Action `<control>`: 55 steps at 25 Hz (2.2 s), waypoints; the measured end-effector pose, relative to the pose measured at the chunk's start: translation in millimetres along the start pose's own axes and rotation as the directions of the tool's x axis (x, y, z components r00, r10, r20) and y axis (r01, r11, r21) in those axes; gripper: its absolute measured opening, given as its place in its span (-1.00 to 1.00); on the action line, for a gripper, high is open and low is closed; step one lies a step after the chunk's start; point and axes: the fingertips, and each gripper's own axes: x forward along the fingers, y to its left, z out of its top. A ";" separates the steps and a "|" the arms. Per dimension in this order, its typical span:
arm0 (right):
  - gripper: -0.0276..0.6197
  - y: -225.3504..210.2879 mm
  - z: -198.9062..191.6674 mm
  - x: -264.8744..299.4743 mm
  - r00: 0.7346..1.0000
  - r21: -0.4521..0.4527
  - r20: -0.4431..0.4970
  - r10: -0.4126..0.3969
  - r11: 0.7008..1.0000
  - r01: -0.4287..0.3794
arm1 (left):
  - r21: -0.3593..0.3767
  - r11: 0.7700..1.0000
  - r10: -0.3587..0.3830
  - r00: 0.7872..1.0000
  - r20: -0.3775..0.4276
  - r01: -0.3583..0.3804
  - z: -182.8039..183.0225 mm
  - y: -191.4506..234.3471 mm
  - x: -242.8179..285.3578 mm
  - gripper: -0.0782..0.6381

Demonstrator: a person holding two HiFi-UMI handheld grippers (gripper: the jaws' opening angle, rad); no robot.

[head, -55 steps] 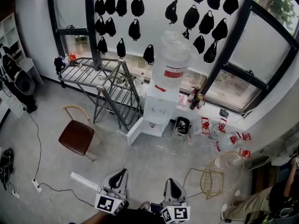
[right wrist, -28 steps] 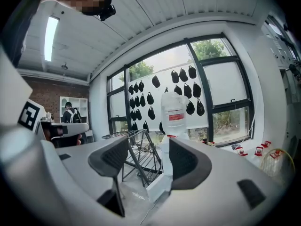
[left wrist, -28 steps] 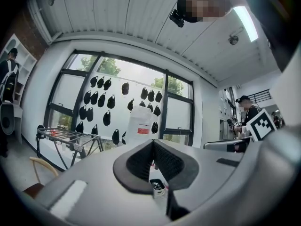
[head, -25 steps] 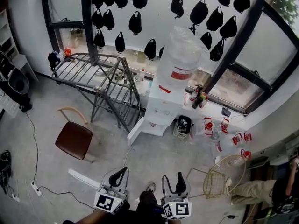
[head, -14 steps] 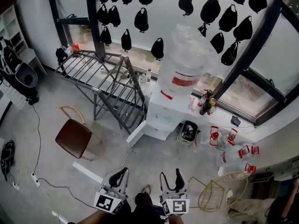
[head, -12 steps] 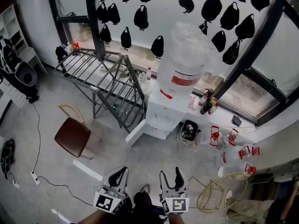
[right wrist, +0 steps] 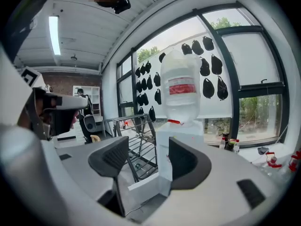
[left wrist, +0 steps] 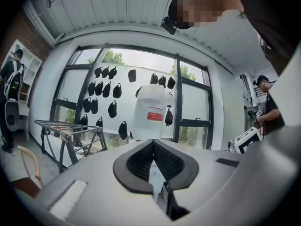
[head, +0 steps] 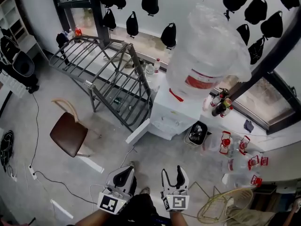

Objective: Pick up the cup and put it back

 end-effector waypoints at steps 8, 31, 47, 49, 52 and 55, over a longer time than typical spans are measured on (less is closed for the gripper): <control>-0.12 -27.2 -149.0 113.8 0.997 -0.018 -0.078 0.020 1.000 -0.021 | -0.002 1.000 -0.012 1.000 0.010 0.012 -121.7 58.9 83.9 -0.76; -0.08 -142.4 -552.2 347.9 0.994 -0.031 -0.094 -0.052 0.998 0.050 | 0.033 0.992 -0.121 0.984 0.127 0.118 -441.2 144.2 221.0 -0.76; 0.04 -212.4 -695.1 463.2 0.957 0.031 -0.263 -0.127 0.990 0.139 | 0.082 0.968 -0.242 0.968 0.073 0.236 -542.9 126.3 303.0 -0.76; 0.05 -214.1 -703.7 476.6 0.952 0.024 -0.276 -0.131 0.989 0.143 | 0.079 0.968 -0.243 0.968 0.059 0.238 -552.1 128.6 311.9 -0.76; 0.07 -217.7 -713.4 495.0 0.947 0.022 -0.291 -0.135 0.989 0.148 | 0.058 0.971 -0.234 0.971 0.051 0.231 -563.3 134.3 324.4 -0.76; 0.10 -228.2 -717.4 511.4 0.943 0.039 -0.296 -0.155 0.984 0.174 | 0.029 0.975 -0.220 0.975 0.033 0.219 -570.3 142.9 333.6 -0.76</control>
